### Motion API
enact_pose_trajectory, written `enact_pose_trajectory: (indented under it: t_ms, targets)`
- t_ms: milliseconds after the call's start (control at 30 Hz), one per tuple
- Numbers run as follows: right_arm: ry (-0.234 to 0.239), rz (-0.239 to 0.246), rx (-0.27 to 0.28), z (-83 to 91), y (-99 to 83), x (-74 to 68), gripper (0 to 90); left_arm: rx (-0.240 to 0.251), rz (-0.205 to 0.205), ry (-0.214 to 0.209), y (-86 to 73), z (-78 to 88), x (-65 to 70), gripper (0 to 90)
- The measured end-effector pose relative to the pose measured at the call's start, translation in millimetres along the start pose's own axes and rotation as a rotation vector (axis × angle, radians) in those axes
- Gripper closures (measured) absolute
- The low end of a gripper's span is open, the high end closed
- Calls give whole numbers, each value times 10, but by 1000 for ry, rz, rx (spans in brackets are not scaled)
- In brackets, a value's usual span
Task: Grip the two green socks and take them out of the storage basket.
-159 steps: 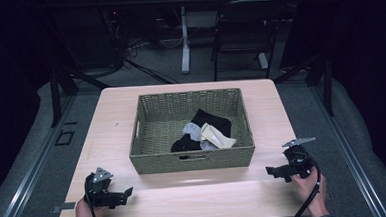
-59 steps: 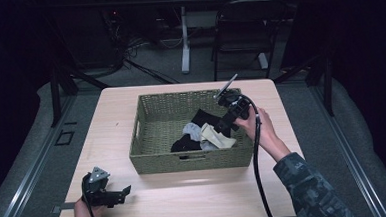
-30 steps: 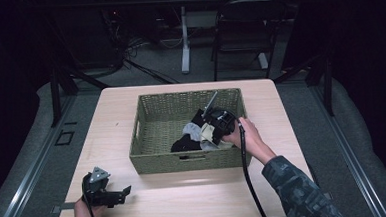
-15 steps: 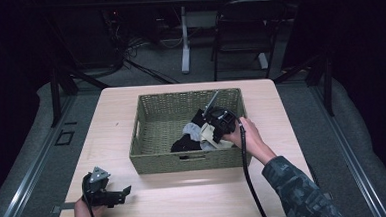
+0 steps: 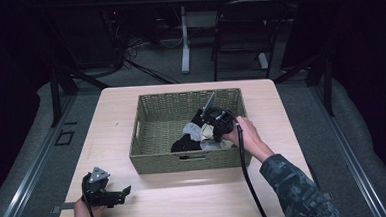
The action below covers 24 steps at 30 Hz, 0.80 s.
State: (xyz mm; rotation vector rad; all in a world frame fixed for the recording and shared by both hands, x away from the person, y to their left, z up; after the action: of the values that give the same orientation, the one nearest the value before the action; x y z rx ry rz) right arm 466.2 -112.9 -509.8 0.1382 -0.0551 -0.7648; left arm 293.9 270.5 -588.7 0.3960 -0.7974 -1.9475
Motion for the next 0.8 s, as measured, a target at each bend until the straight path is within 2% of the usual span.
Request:
enact_pose_trajectory:
  t_ms: [67,233,433,667,800]
  targets:
    - [-18,6,14,35,-4,20,822,0,-2,-1,2,-2,1,0]
    - [-20,-14,33,155,-27,78,815,-1,-2,1,3,-2,0,0]
    - [-38,-17,66,302,-53,128,866,-6,-7,-1,6,0,2,0]
    - [-73,-9,116,662,-33,180,869,-8,-9,4,8,5,6,0]
    - [-89,-18,168,892,-10,206,869,-2,-4,6,6,3,9,0]
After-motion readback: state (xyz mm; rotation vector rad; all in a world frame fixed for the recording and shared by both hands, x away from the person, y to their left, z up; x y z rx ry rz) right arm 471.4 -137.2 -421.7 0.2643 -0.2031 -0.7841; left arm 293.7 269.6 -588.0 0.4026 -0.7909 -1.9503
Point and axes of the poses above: each handheld gripper's, and its own axes: z roughly backward along the jaws, y roughly out of its top, x roughly to its right, the point moved 2 cm from there along -z, roughly forward along the jaws, and after that the axes turned 1 degree about -z, right-handed, at the moved point
